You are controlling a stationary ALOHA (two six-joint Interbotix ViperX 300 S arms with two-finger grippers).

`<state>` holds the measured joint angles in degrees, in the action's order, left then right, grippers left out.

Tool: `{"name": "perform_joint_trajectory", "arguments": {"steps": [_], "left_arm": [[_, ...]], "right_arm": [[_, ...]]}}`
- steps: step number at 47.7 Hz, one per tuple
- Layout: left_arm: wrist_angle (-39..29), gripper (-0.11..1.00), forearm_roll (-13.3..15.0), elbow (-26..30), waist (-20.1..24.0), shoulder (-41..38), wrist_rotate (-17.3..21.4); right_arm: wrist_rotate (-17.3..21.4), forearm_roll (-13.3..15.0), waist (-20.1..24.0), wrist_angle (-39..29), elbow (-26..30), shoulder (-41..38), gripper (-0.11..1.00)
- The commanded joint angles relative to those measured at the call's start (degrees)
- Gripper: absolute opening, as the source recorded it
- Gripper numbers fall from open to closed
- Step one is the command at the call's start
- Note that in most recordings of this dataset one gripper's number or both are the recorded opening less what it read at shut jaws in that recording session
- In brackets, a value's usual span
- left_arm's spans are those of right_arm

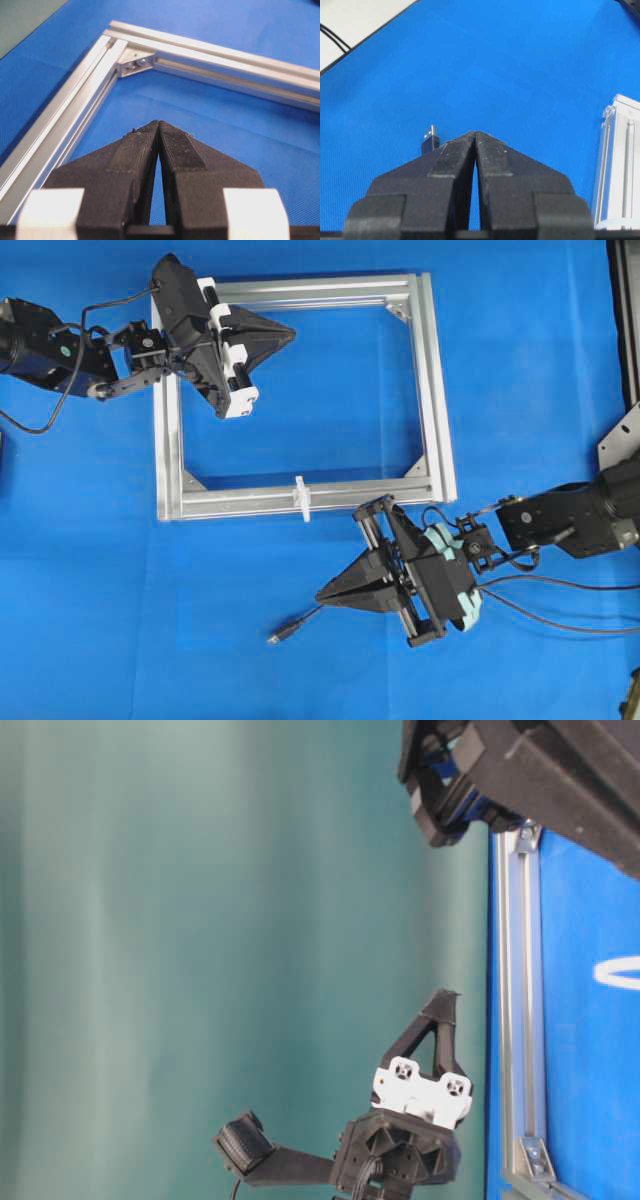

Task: Insert the wire through the string loop located in the center.
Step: 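Grasp the black USB cable near its plug with the right gripper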

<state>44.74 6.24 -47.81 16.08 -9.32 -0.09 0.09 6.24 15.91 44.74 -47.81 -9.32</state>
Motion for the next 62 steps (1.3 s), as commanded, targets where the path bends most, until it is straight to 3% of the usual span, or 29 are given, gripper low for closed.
{"name": "perform_joint_trajectory", "arguments": {"steps": [1, 7, 27, 32, 45, 62], "left_arm": [[-1.14, 0.0, -0.79, 1.41, -0.44, 3.52, -0.18], [-2.29, 0.0, -0.97, 1.93, -0.53, 3.78, -0.18], [-2.55, 0.0, -0.97, 1.93, -0.53, 3.69, -0.18], [-2.9, 0.0, -0.97, 1.85, -0.53, 3.78, -0.18], [-3.16, 0.0, -0.97, 1.67, -0.62, 3.87, -0.18], [-3.16, 0.0, -0.97, 1.58, -0.62, 3.78, -0.18]], "right_arm": [[-0.26, 0.44, 1.05, 0.26, 1.14, 2.81, 0.0], [0.18, 1.05, 1.93, -0.18, 1.49, 3.34, -0.04], [0.53, 0.79, 2.11, -2.9, 1.76, 3.16, -0.02], [0.53, 0.79, 2.2, -3.96, 2.29, 2.9, 0.11], [0.53, 0.79, 2.2, -7.65, 2.99, 2.46, 0.86], [0.62, -2.37, 2.2, -7.73, 4.57, -4.13, 0.84]]}}
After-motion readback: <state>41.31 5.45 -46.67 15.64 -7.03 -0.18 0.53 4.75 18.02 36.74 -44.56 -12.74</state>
